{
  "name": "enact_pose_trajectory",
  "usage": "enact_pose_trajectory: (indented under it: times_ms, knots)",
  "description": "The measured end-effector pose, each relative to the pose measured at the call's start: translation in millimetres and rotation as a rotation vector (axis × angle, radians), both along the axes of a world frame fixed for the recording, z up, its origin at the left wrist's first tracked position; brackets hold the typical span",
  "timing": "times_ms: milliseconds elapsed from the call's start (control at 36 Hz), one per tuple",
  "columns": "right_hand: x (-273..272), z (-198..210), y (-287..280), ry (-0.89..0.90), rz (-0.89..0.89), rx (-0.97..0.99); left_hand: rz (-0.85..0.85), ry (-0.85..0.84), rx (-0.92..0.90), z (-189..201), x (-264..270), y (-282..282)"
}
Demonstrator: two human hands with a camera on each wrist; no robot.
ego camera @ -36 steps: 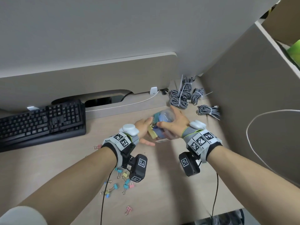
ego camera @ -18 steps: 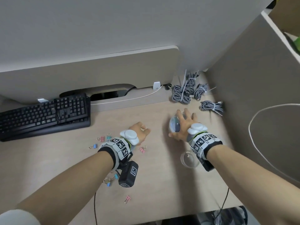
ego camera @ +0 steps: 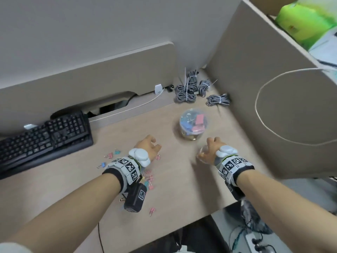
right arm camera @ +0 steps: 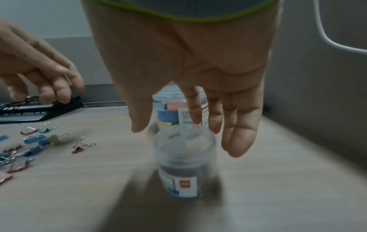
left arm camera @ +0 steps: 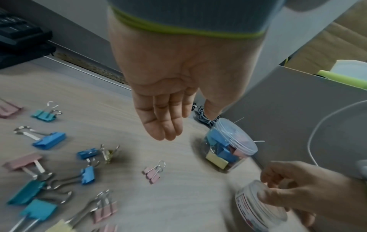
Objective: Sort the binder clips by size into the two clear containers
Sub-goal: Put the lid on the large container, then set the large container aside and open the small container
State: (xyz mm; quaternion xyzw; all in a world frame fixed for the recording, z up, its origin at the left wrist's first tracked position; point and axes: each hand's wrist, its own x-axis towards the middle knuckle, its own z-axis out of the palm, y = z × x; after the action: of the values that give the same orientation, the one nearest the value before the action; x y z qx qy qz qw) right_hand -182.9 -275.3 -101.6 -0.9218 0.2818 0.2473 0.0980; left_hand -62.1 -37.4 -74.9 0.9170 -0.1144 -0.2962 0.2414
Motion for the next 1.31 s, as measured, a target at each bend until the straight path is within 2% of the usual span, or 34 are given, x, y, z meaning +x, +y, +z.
enact_pose_trajectory:
  times_ms: [222,500,639,722,833,917,1028,1111,1167,1305]
  knots:
    - [-1,2,54,0.041,0.013,0.0,-0.143,0.018,0.007,2,-22,41]
    - [-9,-7,124,0.027,0.047,0.12,-0.171,0.064,0.039,-12,-39,88]
    - [-6,-9,150,0.098,0.082,0.117,-0.164,0.086,0.034,-17,-40,101]
    - [-1,-1,155,0.012,0.022,0.125,-0.18,0.11,0.041,-15,-38,102]
    - [4,19,155,-0.137,-0.037,0.261,-0.234,0.114,0.03,-13,-39,98]
    - [14,39,161,-0.198,-0.111,0.269,-0.265,0.079,-0.044,-8,-42,90]
    - [27,55,174,-0.304,-0.207,0.451,-0.23,0.042,-0.192,-3,-47,82]
    - [29,61,178,-0.294,-0.114,0.386,-0.154,0.044,-0.208,-3,-48,82]
    - [28,59,177,-0.276,-0.043,0.357,-0.175,0.044,-0.166,-2,-46,83]
    - [23,54,177,-0.276,0.177,0.429,-0.29,0.04,-0.03,3,-41,87]
